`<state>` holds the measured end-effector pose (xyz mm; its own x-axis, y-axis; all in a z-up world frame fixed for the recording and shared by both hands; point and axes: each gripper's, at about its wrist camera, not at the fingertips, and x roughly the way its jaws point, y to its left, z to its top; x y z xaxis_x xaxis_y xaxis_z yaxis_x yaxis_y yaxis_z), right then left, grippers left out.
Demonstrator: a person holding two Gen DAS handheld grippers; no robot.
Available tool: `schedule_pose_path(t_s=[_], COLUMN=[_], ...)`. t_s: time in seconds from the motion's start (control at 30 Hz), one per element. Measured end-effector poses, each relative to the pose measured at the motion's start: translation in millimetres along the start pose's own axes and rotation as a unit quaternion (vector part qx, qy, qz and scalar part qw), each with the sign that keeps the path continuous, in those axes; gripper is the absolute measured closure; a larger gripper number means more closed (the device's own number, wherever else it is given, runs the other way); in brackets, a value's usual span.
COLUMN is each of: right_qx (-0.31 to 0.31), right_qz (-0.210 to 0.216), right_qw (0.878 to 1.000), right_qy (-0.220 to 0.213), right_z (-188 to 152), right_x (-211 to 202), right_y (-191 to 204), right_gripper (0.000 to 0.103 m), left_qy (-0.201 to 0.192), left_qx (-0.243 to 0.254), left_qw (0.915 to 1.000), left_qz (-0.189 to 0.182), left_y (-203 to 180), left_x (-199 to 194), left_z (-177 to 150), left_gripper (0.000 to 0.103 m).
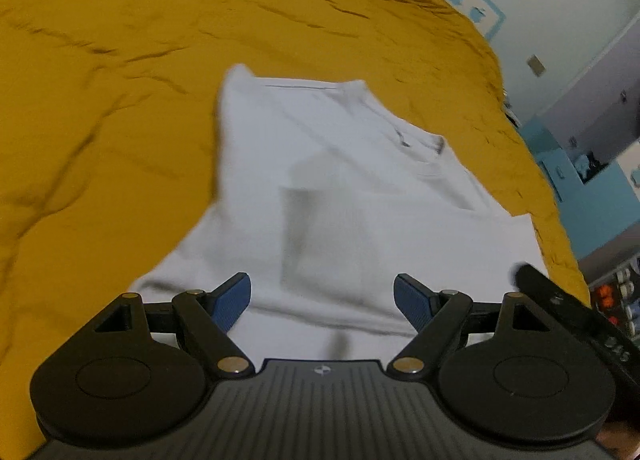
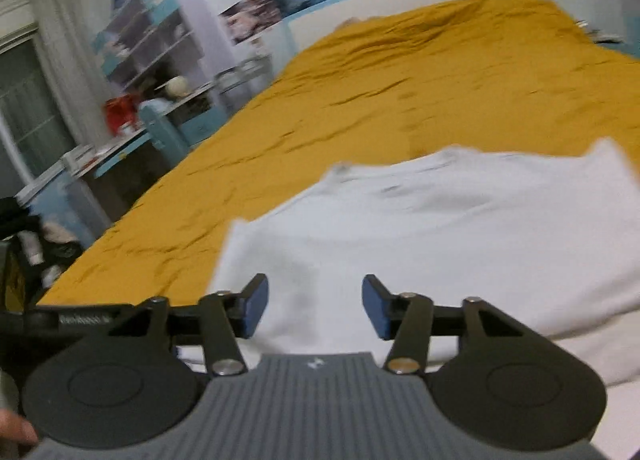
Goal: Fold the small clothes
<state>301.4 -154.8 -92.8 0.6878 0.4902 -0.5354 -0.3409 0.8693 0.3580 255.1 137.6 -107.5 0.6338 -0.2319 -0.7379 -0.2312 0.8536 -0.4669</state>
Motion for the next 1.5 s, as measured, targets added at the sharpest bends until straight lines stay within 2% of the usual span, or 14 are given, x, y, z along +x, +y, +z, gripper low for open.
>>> schedule_pose_path(t_s=[0.13,0.27,0.37,0.53,0.63,0.67,0.73,0.8,0.9,1.1,1.17,1.23,1.37,1.5], right_qx=[0.039,0.112,0.132,0.140,0.129,0.127,0.128,0.130,0.124,0.152,0.166,0.182,0.271,0.398], right_qz=[-0.064,-0.089,-0.108,-0.104,-0.101,-0.099,-0.096,-0.094,-0.095,-0.110,-0.106,-0.102,-0.075,-0.034], right_qw=[0.997,0.989,0.985,0.984,0.986,0.987,0.987,0.987,0.988,0.982,0.980,0.977,0.959,0.917], right_qy=[-0.021,-0.030,-0.036,-0.021,-0.017,-0.016,-0.014,-0.013,-0.012,-0.022,-0.028,-0.033,-0.030,-0.023], right_z=[16,15,8,-1,-7,-8,-6,-6,-5,-2,-2,-1,-1,-9], right_x=[-30,-63,-76,-71,-73,-72,-64,-61,-57,-66,-70,-72,-64,-46], right_y=[-60,-114,-130,-135,-137,-135,-134,-132,-130,-141,-147,-154,-180,-214], right_gripper=[0.047,0.047,0.046,0.045,0.045,0.045,0.044,0.044,0.043,0.042,0.042,0.042,0.042,0.043], left_qy=[-0.002,0.009,0.036,0.035,0.025,0.021,0.018,0.014,0.003,-0.074,-0.087,-0.065,-0.010,-0.022], left_qx=[0.018,-0.035,-0.045,-0.045,-0.045,-0.046,-0.048,-0.054,-0.063,-0.052,-0.029,-0.029,-0.056,-0.064], left_qw=[0.9970,0.9993,0.9982,0.9981,0.9986,0.9987,0.9987,0.9985,0.9978,0.9938,0.9945,0.9970,0.9984,0.9973], left_qz=[0.075,0.003,0.017,0.022,0.012,0.006,-0.002,-0.002,-0.020,-0.065,-0.050,-0.030,-0.008,-0.026], left_y=[-12,2,4,6,3,3,2,2,3,-1,-2,8,32,37], left_x=[19,24,38,49,48,48,46,46,43,-1,-12,0,38,36], left_z=[11,19,19,17,16,16,15,17,20,24,27,30,20,15], left_gripper=[0.008,0.008,0.008,0.008,0.026,0.040,0.047,0.071,0.089,0.093,0.093,0.093,0.092,0.092])
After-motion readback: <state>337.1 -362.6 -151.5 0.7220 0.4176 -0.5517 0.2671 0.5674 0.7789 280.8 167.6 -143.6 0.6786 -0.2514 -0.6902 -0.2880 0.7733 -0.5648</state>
